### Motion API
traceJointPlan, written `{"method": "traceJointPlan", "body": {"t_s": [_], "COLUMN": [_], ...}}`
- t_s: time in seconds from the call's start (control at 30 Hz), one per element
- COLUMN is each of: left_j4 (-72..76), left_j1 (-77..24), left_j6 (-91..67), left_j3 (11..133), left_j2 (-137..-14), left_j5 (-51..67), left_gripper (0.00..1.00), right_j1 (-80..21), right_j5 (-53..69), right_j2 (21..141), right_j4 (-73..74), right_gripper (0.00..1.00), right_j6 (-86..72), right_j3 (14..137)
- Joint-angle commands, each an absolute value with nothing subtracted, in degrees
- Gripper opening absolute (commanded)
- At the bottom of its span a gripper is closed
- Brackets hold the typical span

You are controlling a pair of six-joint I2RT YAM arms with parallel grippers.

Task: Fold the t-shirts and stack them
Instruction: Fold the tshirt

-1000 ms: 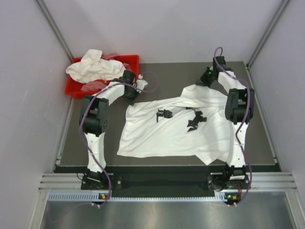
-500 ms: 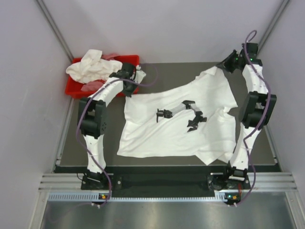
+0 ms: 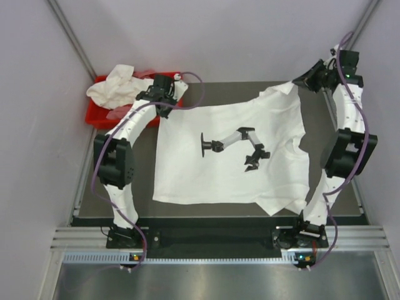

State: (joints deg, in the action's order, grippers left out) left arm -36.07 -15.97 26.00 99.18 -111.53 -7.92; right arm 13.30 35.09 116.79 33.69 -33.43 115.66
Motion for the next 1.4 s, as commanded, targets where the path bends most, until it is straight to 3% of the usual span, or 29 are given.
{"method": "traceJointPlan", "body": {"t_s": [0.0, 0.23, 0.4, 0.7, 1.03, 1.37], "left_j4": [-37.26, -38.23, -37.79, -34.38, -25.40, -30.14], "left_j1": [-16.17, -16.17, -16.26, -16.26, -16.26, -16.26], "left_j6": [28.12, 31.55, 32.52, 34.63, 39.27, 42.36], "left_j3": [96.69, 81.77, 77.09, 75.23, 91.93, 78.06], "left_j2": [-106.44, -101.52, -101.25, -101.60, -106.87, -101.08], "left_j5": [-9.06, -7.47, -5.80, -6.58, -15.38, -8.62], "left_gripper": [0.00, 0.00, 0.00, 0.00, 0.00, 0.00], "right_j1": [15.03, 17.92, 21.52, 26.28, 27.42, 29.27], "right_j5": [36.30, 34.45, 35.95, 33.84, 32.70, 33.75], "right_j2": [107.42, 86.26, 80.43, 77.08, 75.41, 73.57], "right_j4": [41.02, 41.13, 40.95, 44.03, 46.67, 49.04], "right_gripper": [0.00, 0.00, 0.00, 0.00, 0.00, 0.00], "right_j6": [-27.53, -26.19, -26.19, -25.14, -27.16, -27.68], "right_j3": [110.24, 73.11, 55.93, 50.54, 55.11, 49.48]}}
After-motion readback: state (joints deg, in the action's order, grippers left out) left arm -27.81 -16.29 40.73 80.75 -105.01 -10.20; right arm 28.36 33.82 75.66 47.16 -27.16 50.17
